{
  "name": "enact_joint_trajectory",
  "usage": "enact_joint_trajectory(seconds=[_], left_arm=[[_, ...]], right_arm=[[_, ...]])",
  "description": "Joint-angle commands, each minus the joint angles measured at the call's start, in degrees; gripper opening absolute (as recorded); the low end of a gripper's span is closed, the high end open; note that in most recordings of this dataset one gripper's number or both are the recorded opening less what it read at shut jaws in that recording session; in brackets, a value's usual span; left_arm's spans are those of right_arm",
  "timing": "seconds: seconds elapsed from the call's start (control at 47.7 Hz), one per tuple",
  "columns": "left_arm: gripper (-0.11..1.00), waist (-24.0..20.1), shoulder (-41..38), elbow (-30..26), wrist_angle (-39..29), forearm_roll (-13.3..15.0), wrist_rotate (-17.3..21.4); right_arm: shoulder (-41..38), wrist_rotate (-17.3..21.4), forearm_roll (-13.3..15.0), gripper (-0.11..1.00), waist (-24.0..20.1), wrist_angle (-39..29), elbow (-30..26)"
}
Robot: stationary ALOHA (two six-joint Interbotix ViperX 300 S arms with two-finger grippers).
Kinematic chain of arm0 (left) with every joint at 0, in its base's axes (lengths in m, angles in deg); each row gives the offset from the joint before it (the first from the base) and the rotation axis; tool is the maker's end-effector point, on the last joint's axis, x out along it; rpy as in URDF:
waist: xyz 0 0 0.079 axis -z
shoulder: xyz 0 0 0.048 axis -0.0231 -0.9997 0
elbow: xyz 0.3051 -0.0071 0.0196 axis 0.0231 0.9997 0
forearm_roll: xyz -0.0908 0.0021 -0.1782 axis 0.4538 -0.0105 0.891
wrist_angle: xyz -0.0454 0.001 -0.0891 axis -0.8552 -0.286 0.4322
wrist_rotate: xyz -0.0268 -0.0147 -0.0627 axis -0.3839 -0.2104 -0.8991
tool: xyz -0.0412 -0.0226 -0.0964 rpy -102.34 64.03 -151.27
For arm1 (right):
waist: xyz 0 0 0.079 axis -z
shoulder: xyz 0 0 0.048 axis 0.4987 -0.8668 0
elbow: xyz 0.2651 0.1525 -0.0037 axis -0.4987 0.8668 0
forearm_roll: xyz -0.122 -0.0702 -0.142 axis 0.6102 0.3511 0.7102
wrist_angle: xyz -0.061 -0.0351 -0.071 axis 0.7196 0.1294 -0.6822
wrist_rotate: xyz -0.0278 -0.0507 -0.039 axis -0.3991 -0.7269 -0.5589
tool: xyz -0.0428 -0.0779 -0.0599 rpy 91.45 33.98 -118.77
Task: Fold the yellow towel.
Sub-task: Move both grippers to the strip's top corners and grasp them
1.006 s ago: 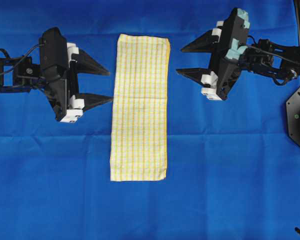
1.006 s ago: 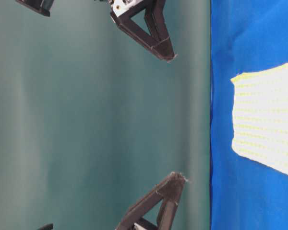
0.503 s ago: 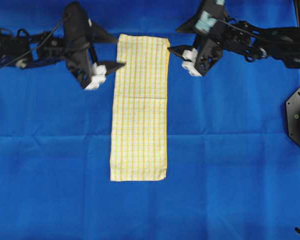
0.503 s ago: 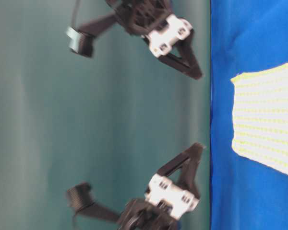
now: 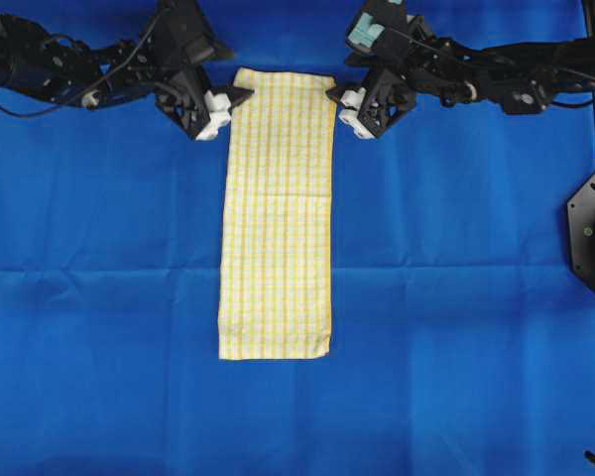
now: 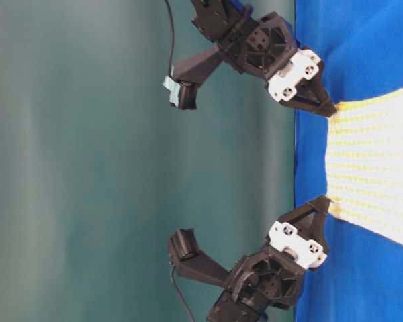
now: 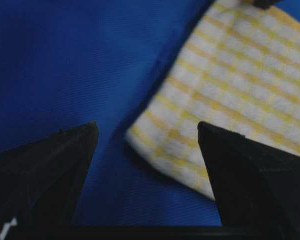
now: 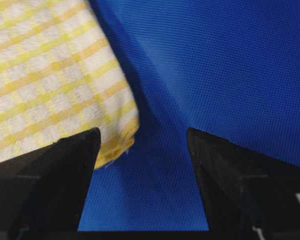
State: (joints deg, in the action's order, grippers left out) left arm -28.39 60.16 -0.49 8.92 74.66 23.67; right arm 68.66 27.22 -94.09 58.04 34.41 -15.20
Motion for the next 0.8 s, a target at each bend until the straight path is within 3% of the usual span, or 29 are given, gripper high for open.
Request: enact_joint_trajectory(seconds=[0.0,0.21,0.293,0.419,0.587,0.629,0.775], left_arm=[[0.76,-0.88,0.18,-0.97,1.23,-0.09,0.09],[0.71,-1.67,-1.76,-1.85,1.49,-0.09,0.00],[0.65,-1.76,-3.34,-2.55,0.97,0.09,-0.53],[0.44,-1.85,-5.89,-3.69,-0.35,0.09,-0.53],[0.08,-2.11,-6.68,-4.22,-1.41,0.09,0.09],[0.04,-2.20,-6.59,-4.22,-1.41,0.09,0.09],[0.04,-2.46,-6.50,-4.57,-1.49,0.09,0.18]], right_arm=[[-0.26,0.00,-0.44,0.72,0.09,0.62,-1.93],[-2.55,0.09,-2.29,0.71,0.62,0.53,-3.43],[-3.34,0.09,-2.46,0.67,0.62,0.53,-3.69],[-3.96,0.00,-2.55,0.46,0.62,0.53,-4.31],[-3.96,0.09,-3.16,0.08,0.53,0.18,-4.04],[-3.87,0.09,-3.52,0.05,0.53,0.18,-3.87],[-3.69,0.09,-4.22,0.06,0.62,0.53,-3.69]])
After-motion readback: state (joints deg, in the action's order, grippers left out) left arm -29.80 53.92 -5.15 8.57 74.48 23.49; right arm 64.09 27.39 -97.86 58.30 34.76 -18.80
